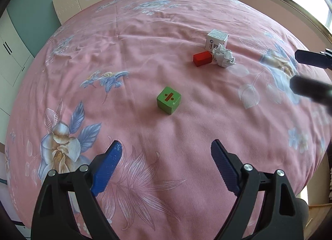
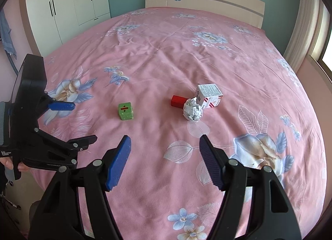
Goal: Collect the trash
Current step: 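Grasp the green dice cube with the left gripper while the right grasps the foil ball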
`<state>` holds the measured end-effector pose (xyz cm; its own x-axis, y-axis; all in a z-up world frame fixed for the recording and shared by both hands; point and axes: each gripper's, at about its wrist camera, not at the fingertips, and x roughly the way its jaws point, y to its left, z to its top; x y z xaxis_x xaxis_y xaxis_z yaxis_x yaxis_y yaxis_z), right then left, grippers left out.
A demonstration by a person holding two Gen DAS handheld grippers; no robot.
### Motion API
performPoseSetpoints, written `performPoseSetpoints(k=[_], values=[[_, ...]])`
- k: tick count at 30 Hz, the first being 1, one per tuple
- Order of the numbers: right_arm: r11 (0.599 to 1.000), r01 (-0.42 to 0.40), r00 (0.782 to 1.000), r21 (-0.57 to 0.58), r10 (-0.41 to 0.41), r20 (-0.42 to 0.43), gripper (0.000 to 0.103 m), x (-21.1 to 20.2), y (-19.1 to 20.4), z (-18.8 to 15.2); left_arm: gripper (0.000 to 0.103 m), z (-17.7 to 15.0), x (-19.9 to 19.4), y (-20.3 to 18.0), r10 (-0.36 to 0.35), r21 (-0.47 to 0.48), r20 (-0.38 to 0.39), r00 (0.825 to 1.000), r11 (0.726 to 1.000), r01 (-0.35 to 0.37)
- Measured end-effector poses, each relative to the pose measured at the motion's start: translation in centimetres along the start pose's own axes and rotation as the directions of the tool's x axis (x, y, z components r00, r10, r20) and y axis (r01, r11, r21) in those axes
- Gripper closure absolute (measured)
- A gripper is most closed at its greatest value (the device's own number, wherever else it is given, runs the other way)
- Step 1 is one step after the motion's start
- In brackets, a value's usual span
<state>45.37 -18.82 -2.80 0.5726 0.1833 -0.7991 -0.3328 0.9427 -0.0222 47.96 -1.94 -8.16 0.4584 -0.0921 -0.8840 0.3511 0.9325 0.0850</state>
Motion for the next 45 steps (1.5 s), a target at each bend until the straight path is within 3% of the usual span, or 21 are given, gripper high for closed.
performPoseSetpoints(k=[11,15,20,22,24,27,28,38,45], values=[[0.997,0.008,0.995,0.071,-0.001,-0.100,0.035,11.0,-3.7,2.0,0.014,3.2,7.8,1.0,-0.024,0.008,-0.030,0.999,1.000,0.025],[0.997,0.025,0.992,0.069,-0.016,-0.123,0.035,14.2,-4.6,2.9,0.014,4.1,9.4,0.9,-0.028,0.025,-0.010,1.000,0.999,0.028],[0.994,-0.016,0.987,0.108,0.033,-0.157,0.035,17.1,-5.8,3.9,0.015,4.9,10.5,0.9,-0.043,0.017,0.002,0.999,0.999,0.043],[0.994,-0.016,0.987,0.105,0.033,-0.157,0.042,17.7,-5.8,4.2,0.026,5.2,10.6,0.7,-0.057,0.019,0.009,0.998,0.998,0.057],[0.995,-0.011,0.985,0.098,0.027,-0.168,0.056,18.1,-5.7,4.3,0.036,5.4,10.6,0.4,-0.065,0.027,0.012,0.998,0.998,0.065],[0.995,-0.003,0.985,0.098,0.019,-0.169,0.065,18.4,-6.0,4.3,0.059,5.7,10.5,-0.1,-0.080,0.034,0.009,0.997,0.996,0.080],[0.994,-0.007,0.986,0.107,0.025,-0.168,0.065,18.4,-6.2,4.3,0.062,5.8,10.5,-0.2,-0.081,0.034,0.007,0.997,0.996,0.081],[0.993,-0.019,0.991,0.113,0.033,-0.131,0.067,14.6,-5.7,4.3,0.062,5.6,8.1,0.2,-0.059,-0.014,0.007,0.998,0.998,0.059],[0.998,0.000,0.997,0.068,0.005,-0.071,0.067,7.4,-4.0,5.0,0.062,5.5,1.7,0.1,-0.037,-0.036,0.067,0.997,0.999,0.039]])
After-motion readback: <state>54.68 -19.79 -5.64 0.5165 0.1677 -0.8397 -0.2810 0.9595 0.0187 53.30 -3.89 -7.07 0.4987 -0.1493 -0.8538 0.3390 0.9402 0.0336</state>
